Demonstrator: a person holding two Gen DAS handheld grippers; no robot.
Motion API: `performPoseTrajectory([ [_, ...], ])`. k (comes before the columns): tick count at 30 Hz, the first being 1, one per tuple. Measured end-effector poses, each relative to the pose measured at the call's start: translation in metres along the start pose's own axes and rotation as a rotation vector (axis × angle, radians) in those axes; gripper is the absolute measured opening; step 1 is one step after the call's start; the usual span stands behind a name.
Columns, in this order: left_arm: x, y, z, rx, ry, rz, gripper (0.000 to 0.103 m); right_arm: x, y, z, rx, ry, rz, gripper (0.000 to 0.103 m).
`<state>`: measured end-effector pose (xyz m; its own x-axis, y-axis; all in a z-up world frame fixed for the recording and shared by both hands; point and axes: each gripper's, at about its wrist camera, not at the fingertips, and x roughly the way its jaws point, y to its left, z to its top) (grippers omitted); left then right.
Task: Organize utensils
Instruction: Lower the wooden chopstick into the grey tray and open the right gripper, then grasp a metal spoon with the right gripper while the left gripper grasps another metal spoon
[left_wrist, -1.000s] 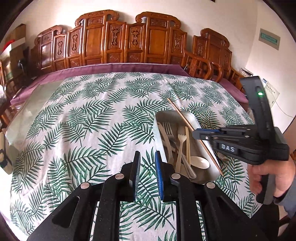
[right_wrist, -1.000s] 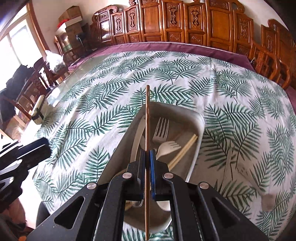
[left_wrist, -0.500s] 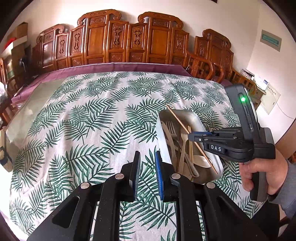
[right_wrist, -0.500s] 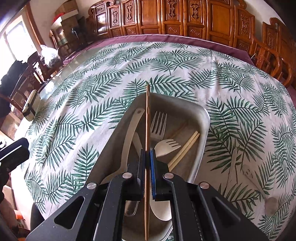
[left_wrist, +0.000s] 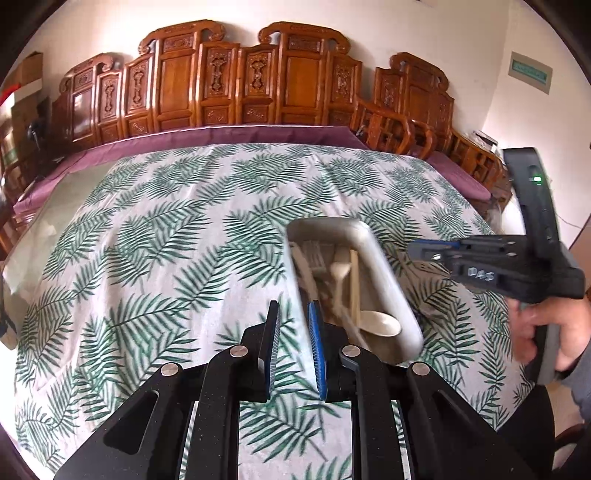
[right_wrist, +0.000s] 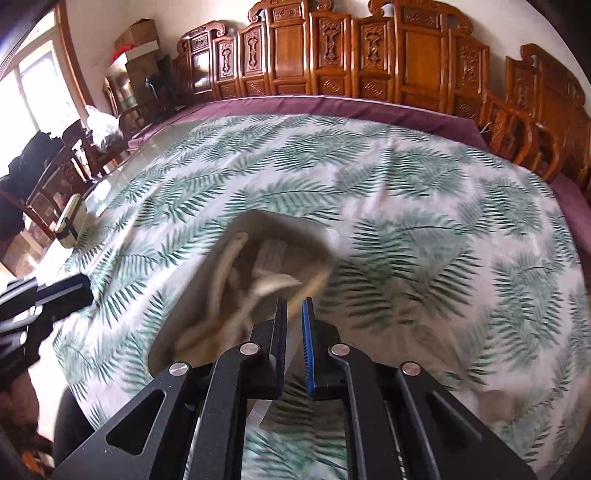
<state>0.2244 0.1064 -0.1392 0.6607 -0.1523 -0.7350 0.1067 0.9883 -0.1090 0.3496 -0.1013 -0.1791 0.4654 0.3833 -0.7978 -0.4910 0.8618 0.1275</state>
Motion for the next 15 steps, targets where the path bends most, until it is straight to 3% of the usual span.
performPoseTrajectory([
  [4, 0.007, -0.021, 0.003, 0.03, 0.006, -0.021, 0.023, -0.02, -0.036, -0.012, -0.03, 0.011, -0.047, 0.011],
  [6, 0.012, -0.032, 0.007, 0.037, 0.011, -0.037, 0.023, -0.029, -0.06, -0.02, -0.038, 0.022, -0.078, 0.025],
  [7, 0.014, -0.036, 0.008, 0.039, 0.013, -0.042, 0.024, -0.031, -0.071, -0.024, -0.037, 0.031, -0.085, 0.027],
  [15, 0.033, -0.077, 0.015, 0.073, 0.039, -0.08, 0.024, -0.014, -0.126, -0.053, -0.063, 0.153, -0.109, 0.027],
])
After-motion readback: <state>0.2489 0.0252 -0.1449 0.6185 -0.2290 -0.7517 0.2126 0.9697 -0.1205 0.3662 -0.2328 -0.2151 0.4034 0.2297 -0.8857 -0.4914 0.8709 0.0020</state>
